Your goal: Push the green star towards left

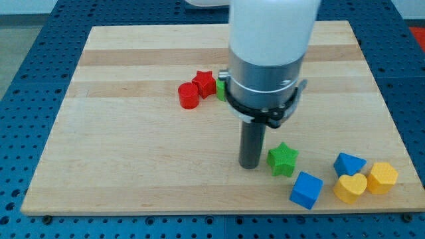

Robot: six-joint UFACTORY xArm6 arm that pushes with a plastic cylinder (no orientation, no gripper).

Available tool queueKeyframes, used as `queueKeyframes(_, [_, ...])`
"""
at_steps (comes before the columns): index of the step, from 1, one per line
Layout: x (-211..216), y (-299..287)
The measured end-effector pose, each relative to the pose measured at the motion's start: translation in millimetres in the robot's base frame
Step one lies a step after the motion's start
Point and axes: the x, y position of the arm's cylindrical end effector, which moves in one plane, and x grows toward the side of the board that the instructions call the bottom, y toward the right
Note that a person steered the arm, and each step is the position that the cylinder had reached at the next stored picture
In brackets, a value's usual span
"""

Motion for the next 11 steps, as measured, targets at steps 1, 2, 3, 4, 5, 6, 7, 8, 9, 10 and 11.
queueKeyframes(1, [-18.6, -22.0])
queueKeyframes(2, [-52.1, -11.0])
queueKeyframes(3, [-68.2, 37.2])
queueKeyframes(4, [-55.3, 85.8])
queueKeyframes(5, [-28.2, 110.6])
queueKeyframes(6, [-2.3, 110.6])
queueKeyframes(7, [4.3, 104.8])
queueKeyframes(8, [-3.6, 26.3])
queueKeyframes(9, [-29.6, -63.9])
queueKeyframes(10, [-46.1, -57.6])
queueKeyframes(11, [-67.7, -9.9])
